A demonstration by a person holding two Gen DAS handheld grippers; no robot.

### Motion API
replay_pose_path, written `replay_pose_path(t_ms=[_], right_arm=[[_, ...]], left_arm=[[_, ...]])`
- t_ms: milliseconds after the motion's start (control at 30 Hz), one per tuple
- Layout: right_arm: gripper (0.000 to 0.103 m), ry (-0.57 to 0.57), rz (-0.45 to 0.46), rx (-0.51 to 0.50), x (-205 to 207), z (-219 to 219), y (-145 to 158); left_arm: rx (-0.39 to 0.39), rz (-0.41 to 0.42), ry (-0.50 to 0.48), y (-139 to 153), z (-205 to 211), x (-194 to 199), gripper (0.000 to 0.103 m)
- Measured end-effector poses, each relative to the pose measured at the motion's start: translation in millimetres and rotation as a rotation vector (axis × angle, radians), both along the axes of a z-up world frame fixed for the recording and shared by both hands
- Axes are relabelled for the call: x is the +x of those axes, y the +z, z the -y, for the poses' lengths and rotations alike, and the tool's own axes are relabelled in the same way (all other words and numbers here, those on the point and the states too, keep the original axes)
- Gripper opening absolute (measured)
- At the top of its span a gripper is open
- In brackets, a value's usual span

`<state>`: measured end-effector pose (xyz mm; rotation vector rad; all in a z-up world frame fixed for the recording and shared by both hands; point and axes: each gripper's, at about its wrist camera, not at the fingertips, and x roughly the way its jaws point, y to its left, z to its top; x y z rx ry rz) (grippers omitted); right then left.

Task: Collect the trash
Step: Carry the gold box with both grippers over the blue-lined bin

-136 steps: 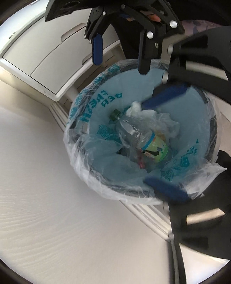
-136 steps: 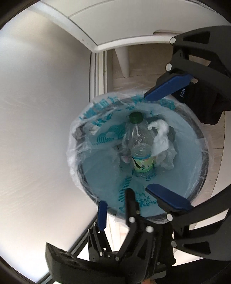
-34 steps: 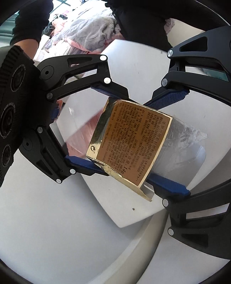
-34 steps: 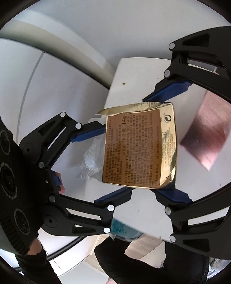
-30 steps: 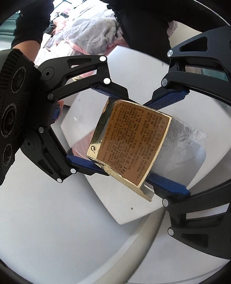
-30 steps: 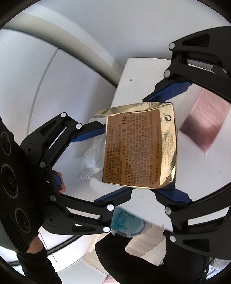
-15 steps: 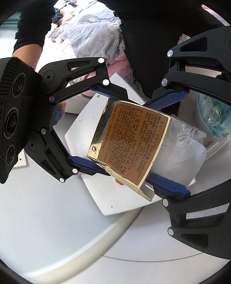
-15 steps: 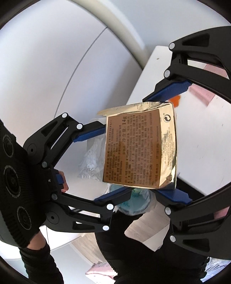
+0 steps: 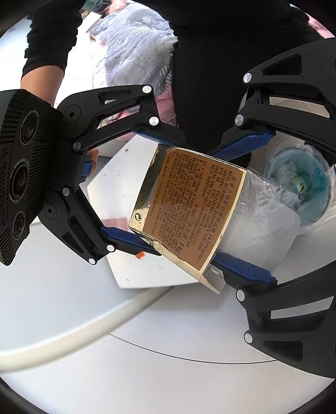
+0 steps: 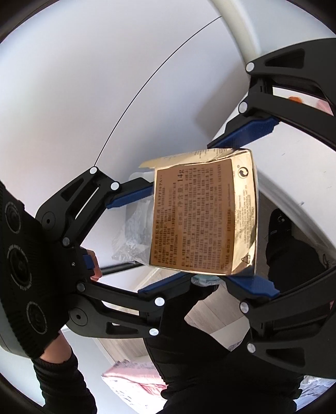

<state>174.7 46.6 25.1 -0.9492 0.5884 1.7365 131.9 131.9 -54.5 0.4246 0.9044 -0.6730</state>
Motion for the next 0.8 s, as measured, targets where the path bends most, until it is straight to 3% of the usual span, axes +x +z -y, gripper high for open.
replay_pose_path(t_ms=[367,800], right_arm=[[0.081,0.122,-0.021,-0.041,-58,-55,-30],[0.081,0.2,-0.095,-0.135,-78,-106,-91]], left_arm=[[-0.029,-0.039,0.12,-28,-44,-77,0.069],[-0.121,-0.116,0.242,-100,-92,-138,0.069]])
